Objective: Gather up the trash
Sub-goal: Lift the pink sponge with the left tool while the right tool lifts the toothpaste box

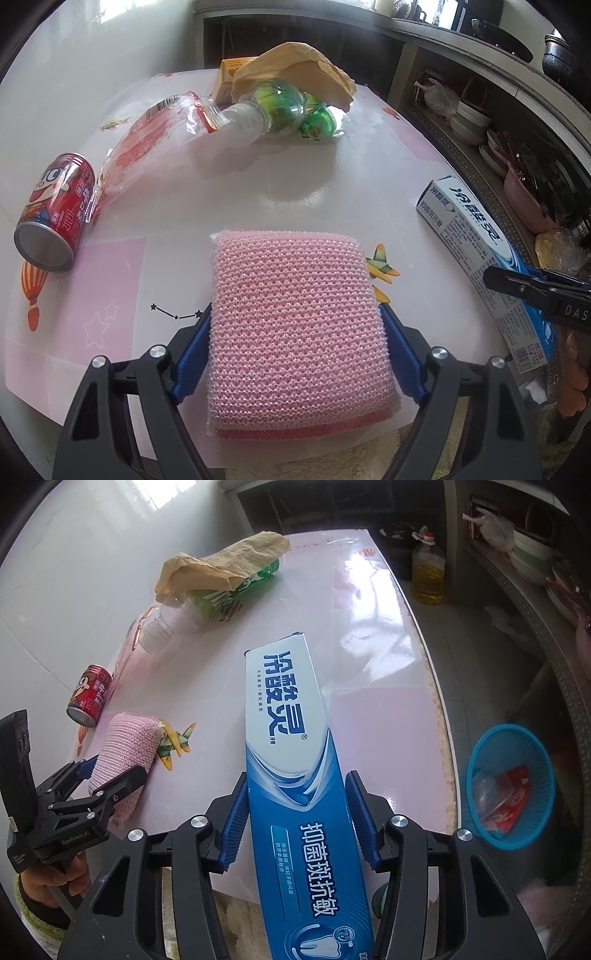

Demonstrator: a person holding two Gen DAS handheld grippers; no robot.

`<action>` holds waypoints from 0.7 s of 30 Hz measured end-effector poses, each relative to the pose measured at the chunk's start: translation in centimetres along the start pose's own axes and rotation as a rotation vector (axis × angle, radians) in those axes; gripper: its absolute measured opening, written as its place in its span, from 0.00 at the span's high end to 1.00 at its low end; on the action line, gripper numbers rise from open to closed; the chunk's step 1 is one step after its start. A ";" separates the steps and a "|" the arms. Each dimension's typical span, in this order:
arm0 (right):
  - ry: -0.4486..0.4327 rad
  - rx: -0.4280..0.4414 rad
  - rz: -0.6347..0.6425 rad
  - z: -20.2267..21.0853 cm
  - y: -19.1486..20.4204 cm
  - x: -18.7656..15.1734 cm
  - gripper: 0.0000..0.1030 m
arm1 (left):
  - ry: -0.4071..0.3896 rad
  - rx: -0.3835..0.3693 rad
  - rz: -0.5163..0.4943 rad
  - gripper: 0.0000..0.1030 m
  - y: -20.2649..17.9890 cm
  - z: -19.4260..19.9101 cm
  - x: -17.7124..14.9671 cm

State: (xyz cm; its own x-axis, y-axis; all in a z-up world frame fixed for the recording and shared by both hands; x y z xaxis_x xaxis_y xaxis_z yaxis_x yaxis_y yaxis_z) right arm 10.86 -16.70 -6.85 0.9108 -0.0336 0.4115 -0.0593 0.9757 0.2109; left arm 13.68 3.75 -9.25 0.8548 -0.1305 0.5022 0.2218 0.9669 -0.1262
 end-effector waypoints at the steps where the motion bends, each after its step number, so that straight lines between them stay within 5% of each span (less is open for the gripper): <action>1: -0.001 0.000 0.001 0.1 0.0 0.0 0.54 | -0.003 0.000 0.004 0.21 0.1 0.1 0.0; 21: -0.047 0.058 -0.036 1.8 -0.6 0.0 0.55 | -0.072 -0.033 0.029 0.22 0.4 2.3 0.1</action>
State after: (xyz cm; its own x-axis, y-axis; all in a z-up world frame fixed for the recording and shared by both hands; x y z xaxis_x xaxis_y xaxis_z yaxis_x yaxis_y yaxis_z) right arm 10.18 -17.64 -5.39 0.8928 -0.0797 0.4434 -0.0519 0.9595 0.2769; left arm 12.82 4.60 -7.29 0.8254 -0.0857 0.5580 0.2140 0.9622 -0.1687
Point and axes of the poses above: each gripper's, at about its wrist camera, not at the fingertips, and z roughly against the way its jaws point, y to its left, x to its top, the point moved 3 cm from there along -z, roughly the way its jaws point, and after that the axes turned 3 degrees about y, right-handed, at the moved point
